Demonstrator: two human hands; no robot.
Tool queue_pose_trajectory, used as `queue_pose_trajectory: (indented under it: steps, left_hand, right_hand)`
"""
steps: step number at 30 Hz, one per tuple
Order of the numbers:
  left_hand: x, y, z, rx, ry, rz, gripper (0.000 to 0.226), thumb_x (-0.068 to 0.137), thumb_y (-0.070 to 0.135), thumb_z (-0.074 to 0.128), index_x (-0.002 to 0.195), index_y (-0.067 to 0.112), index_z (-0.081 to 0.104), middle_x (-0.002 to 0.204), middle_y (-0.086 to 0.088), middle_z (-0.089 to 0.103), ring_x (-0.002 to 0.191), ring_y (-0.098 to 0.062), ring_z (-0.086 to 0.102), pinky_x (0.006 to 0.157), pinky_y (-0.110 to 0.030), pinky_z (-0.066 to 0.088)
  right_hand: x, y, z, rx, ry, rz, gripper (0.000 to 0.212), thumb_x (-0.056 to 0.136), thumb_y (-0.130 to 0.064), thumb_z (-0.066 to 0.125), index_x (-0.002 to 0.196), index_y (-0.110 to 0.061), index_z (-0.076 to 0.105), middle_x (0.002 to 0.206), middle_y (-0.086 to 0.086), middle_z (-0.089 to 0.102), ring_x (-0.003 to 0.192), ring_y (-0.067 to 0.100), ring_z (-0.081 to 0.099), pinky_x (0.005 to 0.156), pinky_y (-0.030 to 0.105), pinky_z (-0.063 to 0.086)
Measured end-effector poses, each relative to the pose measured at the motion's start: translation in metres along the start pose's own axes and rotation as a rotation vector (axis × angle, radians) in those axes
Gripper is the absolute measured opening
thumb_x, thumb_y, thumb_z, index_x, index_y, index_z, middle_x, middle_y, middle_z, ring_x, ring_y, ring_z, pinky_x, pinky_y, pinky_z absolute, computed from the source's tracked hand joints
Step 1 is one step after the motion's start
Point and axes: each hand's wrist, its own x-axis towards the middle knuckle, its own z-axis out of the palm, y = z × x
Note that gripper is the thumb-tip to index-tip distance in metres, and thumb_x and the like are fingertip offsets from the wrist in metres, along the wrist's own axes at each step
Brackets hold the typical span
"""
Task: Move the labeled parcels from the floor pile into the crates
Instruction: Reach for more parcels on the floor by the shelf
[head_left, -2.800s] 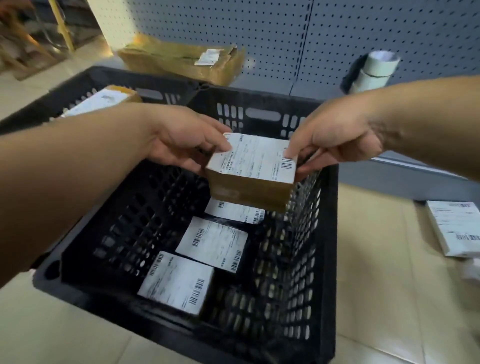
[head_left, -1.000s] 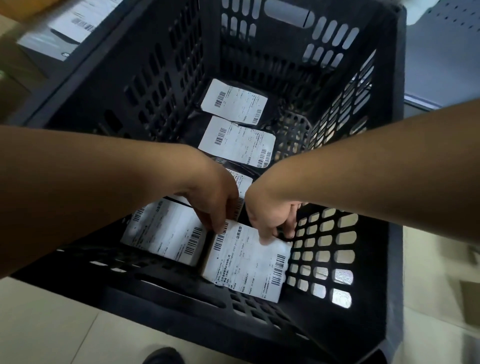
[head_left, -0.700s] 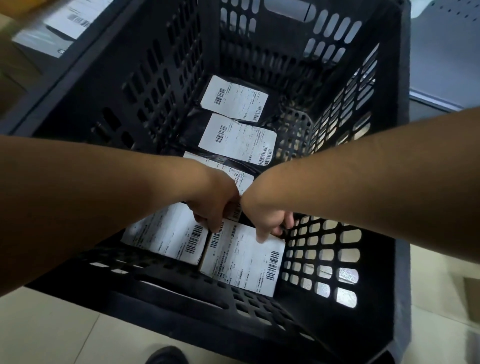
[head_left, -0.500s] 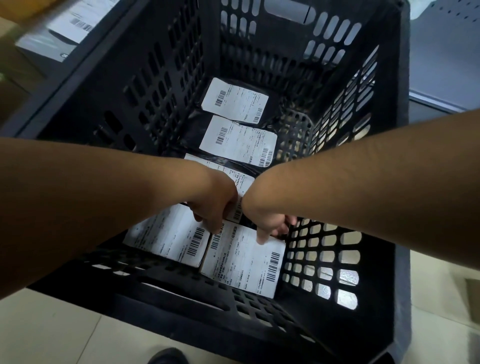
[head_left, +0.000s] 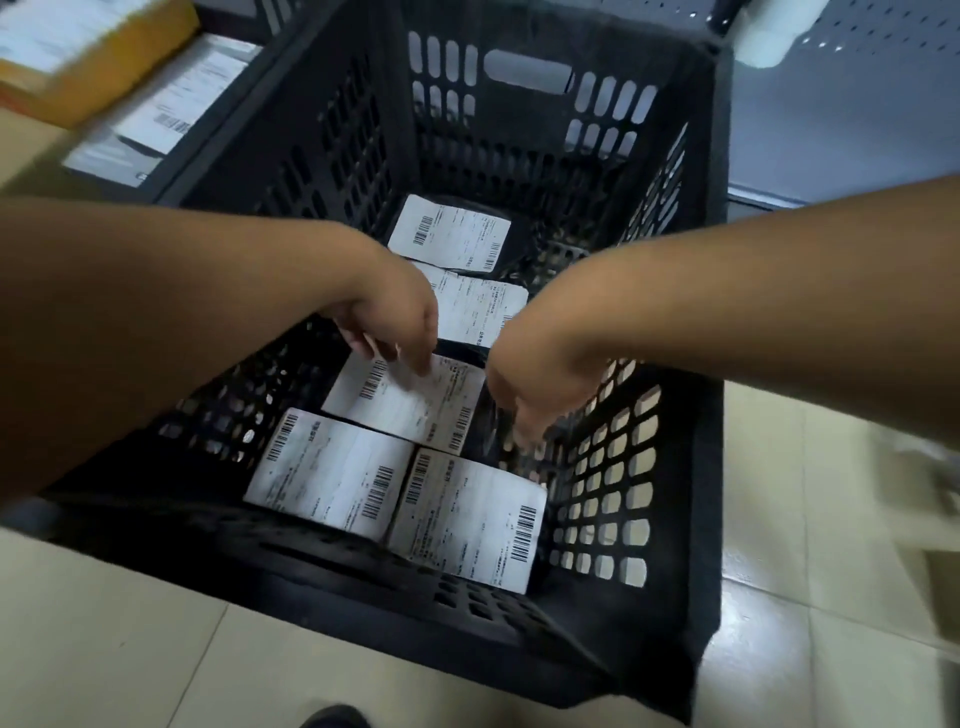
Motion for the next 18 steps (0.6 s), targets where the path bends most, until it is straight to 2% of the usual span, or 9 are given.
queue_pose_trajectory:
  steps: [3,5,7,9,11,13,15,18]
  left_hand:
    - [-0.007,0.008,-0.019,-0.108,0.098,0.012,0.025,0.083,0.022,0.084,0.105,0.021,0.072,0.091,-0.001,0.072,0.076,-0.013,0.07,0.059,-0.026,0.055]
    - [-0.011,0.018,-0.03,-0.154,0.159,0.048,0.024,0.085,0.023,0.082,0.107,0.022,0.073,0.095,0.001,0.07,0.084,-0.014,0.07,0.061,-0.027,0.055]
    - [-0.016,0.033,-0.038,-0.185,0.248,0.088,0.019,0.086,0.024,0.081,0.104,0.022,0.074,0.094,0.003,0.07,0.086,-0.014,0.069,0.063,-0.028,0.054]
    - [-0.02,0.051,-0.046,-0.212,0.36,0.124,0.011,0.088,0.025,0.078,0.098,0.024,0.073,0.095,0.004,0.071,0.089,-0.013,0.069,0.063,-0.029,0.055]
    - [-0.026,0.072,-0.054,-0.21,0.496,0.167,0.009,0.089,0.027,0.076,0.097,0.027,0.071,0.099,0.004,0.071,0.091,-0.014,0.069,0.066,-0.03,0.055]
    - [-0.034,0.095,-0.062,-0.137,0.673,0.2,0.018,0.088,0.032,0.073,0.104,0.028,0.067,0.102,0.004,0.07,0.093,-0.016,0.068,0.072,-0.032,0.055]
    - [-0.04,0.119,-0.067,-0.052,0.854,0.25,0.03,0.089,0.038,0.069,0.116,0.029,0.061,0.103,0.006,0.069,0.093,-0.017,0.065,0.077,-0.032,0.051]
    - [-0.046,0.159,-0.069,-0.114,0.989,0.375,0.029,0.092,0.042,0.06,0.119,0.033,0.054,0.098,0.013,0.065,0.083,-0.008,0.061,0.067,-0.026,0.044]
  right_hand:
    - [-0.02,0.022,-0.012,0.015,0.222,-0.097,0.042,0.096,-0.053,0.056,0.13,-0.028,0.063,0.109,-0.009,0.065,0.088,0.013,0.058,0.062,0.024,0.04]
    - [-0.04,0.039,-0.019,0.147,0.363,-0.116,0.038,0.096,-0.054,0.057,0.127,-0.033,0.064,0.104,-0.015,0.063,0.09,0.008,0.058,0.078,0.03,0.045]
    - [-0.058,0.063,-0.019,0.253,0.545,-0.102,0.03,0.095,-0.052,0.058,0.119,-0.035,0.066,0.103,-0.015,0.067,0.093,0.008,0.062,0.085,0.035,0.051]
    - [-0.075,0.09,-0.011,0.309,0.741,-0.044,0.023,0.095,-0.047,0.059,0.111,-0.035,0.07,0.099,-0.015,0.069,0.09,0.011,0.063,0.085,0.035,0.052]
    - [-0.091,0.12,0.004,0.382,0.884,0.043,0.019,0.094,-0.041,0.06,0.106,-0.031,0.071,0.093,-0.015,0.069,0.087,0.013,0.062,0.079,0.029,0.046]
    - [-0.102,0.15,0.027,0.489,0.976,0.135,0.02,0.095,-0.04,0.058,0.105,-0.028,0.07,0.092,-0.012,0.069,0.09,0.016,0.062,0.077,0.026,0.042]
    - [-0.112,0.179,0.056,0.585,1.026,0.213,0.026,0.1,-0.044,0.051,0.108,-0.025,0.067,0.099,-0.006,0.07,0.096,0.02,0.062,0.085,0.03,0.046]
    - [-0.124,0.222,0.105,0.799,1.001,0.299,0.04,0.105,-0.049,0.037,0.116,-0.02,0.062,0.105,-0.007,0.071,0.101,0.021,0.065,0.094,0.036,0.049]
